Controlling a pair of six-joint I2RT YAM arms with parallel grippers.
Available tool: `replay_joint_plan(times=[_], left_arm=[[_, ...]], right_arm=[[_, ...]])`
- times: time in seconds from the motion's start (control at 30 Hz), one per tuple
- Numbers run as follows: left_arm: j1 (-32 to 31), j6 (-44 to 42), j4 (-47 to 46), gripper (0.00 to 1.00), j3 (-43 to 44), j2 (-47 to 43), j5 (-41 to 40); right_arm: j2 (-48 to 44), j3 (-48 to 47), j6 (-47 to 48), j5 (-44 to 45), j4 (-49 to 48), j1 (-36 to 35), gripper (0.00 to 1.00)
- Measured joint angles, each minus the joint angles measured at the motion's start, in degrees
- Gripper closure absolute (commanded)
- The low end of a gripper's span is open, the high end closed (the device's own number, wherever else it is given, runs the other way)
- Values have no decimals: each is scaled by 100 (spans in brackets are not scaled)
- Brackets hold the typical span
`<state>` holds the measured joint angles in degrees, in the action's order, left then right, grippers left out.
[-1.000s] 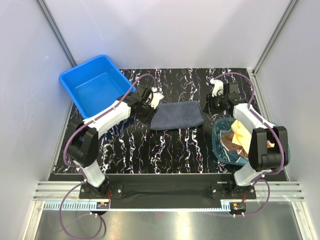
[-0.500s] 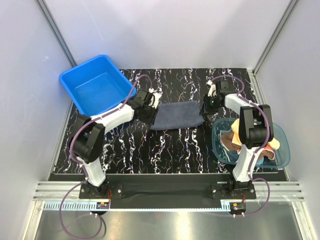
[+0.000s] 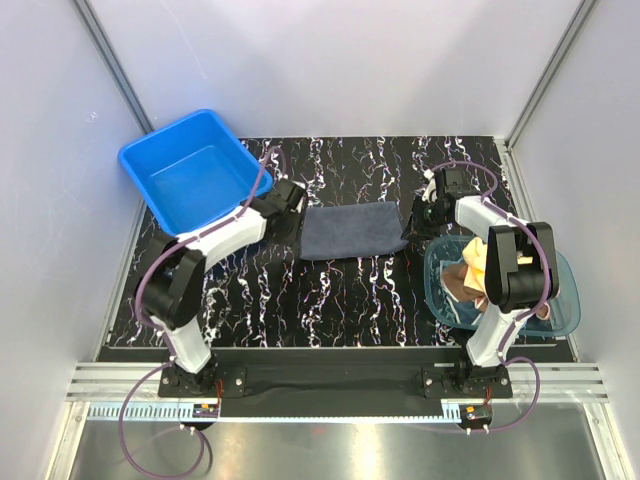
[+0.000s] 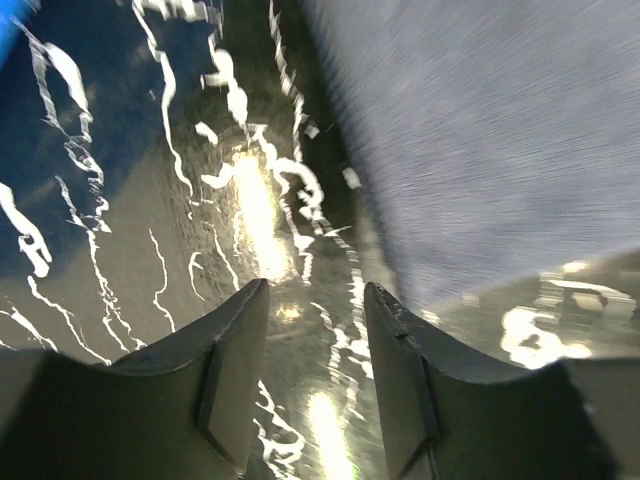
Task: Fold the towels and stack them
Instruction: Fold the towel
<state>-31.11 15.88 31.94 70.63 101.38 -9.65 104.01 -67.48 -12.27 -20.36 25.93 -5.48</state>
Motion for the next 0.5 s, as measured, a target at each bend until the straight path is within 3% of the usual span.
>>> replay_joint_plan(times=[0.2, 0.43, 0.5], left_arm=[[0, 461, -535, 47, -2, -647, 527], [-4, 734, -907, 48, -330, -68, 850], [-4, 787, -892, 56, -404, 142, 881]], right_arm=[[0, -13, -142, 39, 188, -4, 72], [0, -44, -201, 35, 269, -7, 70], [0, -44, -216, 33, 267, -7, 71]])
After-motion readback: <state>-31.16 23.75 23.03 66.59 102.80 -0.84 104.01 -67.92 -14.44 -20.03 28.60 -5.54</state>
